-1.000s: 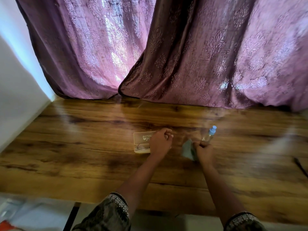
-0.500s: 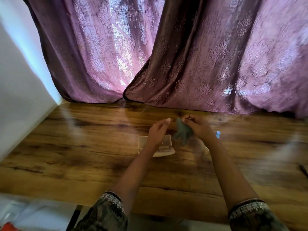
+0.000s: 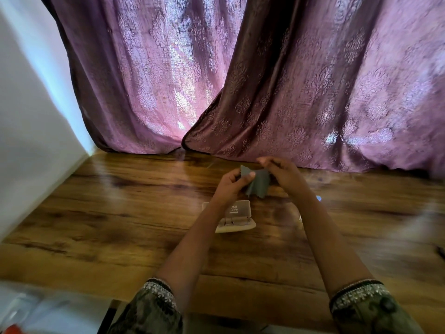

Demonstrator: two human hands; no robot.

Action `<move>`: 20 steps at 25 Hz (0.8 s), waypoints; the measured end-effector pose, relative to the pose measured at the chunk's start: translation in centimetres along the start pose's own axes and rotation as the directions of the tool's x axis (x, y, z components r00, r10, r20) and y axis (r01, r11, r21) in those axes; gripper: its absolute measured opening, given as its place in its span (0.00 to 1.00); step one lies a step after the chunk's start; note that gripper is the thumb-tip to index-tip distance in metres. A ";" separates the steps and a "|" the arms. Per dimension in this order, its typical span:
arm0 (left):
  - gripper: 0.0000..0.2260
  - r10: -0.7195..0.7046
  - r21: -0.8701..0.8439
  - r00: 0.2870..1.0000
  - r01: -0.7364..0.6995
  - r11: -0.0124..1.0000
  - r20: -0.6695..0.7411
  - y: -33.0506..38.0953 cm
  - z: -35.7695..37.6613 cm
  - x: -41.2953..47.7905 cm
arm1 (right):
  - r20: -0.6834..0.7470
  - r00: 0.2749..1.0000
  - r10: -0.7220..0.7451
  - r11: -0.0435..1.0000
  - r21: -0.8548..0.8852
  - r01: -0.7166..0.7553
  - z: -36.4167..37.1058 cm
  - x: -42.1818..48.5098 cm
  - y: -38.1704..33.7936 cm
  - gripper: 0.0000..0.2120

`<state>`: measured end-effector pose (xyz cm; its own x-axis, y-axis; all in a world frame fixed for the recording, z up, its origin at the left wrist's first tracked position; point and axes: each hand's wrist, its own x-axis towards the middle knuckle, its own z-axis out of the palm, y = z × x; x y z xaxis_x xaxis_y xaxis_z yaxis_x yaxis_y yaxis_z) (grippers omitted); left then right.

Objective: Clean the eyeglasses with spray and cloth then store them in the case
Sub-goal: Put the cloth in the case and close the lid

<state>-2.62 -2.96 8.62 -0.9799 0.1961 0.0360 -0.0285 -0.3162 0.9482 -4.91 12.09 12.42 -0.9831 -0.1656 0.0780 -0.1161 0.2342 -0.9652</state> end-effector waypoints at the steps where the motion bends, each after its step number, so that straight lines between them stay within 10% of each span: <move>1: 0.05 0.012 -0.017 1.000 -0.013 1.000 -0.020 0.1 0.0 -0.1 | -0.036 0.993 0.108 0.991 0.084 -0.105 0.2 -0.3 0.1 0.12; 6: 0.04 0.056 -0.021 0.993 -0.058 0.998 -0.102 0.0 -0.4 0.3 | 0.162 0.911 0.379 0.850 0.328 -0.412 1.0 -2.0 1.2 0.22; 10: 0.08 0.057 0.053 0.990 -0.051 0.997 -0.125 0.0 0.2 0.2 | 0.034 0.947 0.319 0.805 0.518 -0.290 1.9 -2.0 1.9 0.04; 20: 0.09 -0.020 0.201 0.980 0.061 0.978 -0.199 1.0 -0.1 0.1 | -0.070 0.966 0.250 0.843 0.507 -0.182 1.6 -1.7 2.9 0.03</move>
<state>-2.74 -3.37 9.56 -0.9988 0.0135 -0.0470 -0.0482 -0.1107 0.9927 -3.30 11.48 9.08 -0.9882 -0.0347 -0.1489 0.1528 -0.2578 -0.9541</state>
